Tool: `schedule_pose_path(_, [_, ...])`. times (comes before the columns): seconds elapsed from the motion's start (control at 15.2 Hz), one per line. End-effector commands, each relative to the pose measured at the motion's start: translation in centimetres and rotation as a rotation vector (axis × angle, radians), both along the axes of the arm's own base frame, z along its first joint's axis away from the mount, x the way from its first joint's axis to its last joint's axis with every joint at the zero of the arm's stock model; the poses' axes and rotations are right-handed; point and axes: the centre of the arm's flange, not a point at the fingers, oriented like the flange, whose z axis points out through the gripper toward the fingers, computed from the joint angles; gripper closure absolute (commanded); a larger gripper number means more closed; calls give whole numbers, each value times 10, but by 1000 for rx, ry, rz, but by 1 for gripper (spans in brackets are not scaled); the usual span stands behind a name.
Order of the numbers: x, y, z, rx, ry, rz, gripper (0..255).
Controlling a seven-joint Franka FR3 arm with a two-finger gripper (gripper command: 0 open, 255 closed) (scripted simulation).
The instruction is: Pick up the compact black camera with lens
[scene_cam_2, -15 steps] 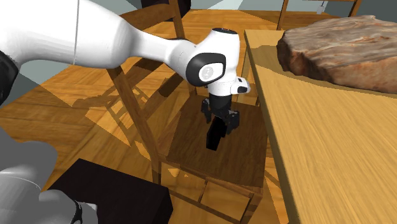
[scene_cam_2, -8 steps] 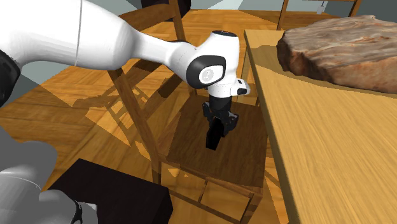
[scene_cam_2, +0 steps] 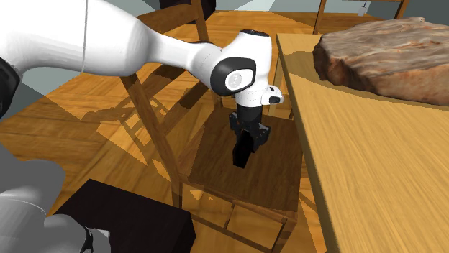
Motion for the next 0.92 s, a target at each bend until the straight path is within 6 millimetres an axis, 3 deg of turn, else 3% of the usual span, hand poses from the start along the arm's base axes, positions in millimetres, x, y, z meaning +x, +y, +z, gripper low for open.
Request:
schedule_pose_path(0.0, [0,0,10,0,0,0,255])
schedule_pose_path(0.73, [0,0,68,0,0,0,255])
schedule_pose_path(0.86, [0,0,69,0,0,0,255])
